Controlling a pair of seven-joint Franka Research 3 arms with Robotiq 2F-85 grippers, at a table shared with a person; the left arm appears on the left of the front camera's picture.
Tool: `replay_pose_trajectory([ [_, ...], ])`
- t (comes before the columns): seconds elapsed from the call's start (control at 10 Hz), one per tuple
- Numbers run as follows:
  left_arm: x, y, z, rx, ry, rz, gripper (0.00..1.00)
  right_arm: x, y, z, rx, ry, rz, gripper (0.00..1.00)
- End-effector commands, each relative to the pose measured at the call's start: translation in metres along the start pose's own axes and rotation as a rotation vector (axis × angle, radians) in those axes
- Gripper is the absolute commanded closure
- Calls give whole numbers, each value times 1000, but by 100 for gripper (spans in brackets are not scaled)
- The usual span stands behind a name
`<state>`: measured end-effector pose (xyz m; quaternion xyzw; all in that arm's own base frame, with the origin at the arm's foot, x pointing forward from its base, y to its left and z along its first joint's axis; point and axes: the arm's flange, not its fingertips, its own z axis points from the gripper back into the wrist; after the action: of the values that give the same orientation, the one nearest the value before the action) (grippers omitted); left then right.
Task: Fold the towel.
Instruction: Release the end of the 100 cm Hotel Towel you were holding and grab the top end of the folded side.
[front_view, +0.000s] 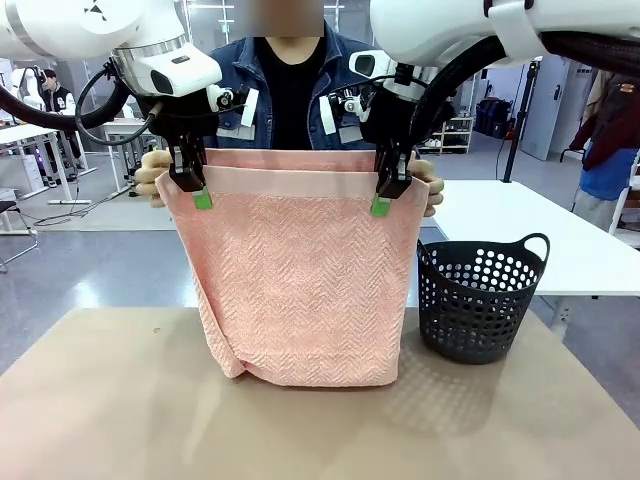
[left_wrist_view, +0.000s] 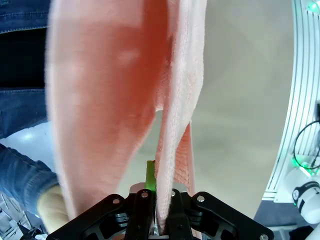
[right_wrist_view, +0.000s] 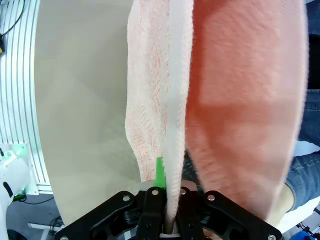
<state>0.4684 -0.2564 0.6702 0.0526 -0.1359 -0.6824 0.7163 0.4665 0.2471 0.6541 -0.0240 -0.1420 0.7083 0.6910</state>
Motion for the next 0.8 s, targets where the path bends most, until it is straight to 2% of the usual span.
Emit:
replay_pose_trajectory([
  [0.0,-2,1,2,4,-1,1,100,0,-1,0,-3,5,3,100],
  [0.7,-2,1,2,4,-1,1,100,0,-1,0,-3,5,3,100],
])
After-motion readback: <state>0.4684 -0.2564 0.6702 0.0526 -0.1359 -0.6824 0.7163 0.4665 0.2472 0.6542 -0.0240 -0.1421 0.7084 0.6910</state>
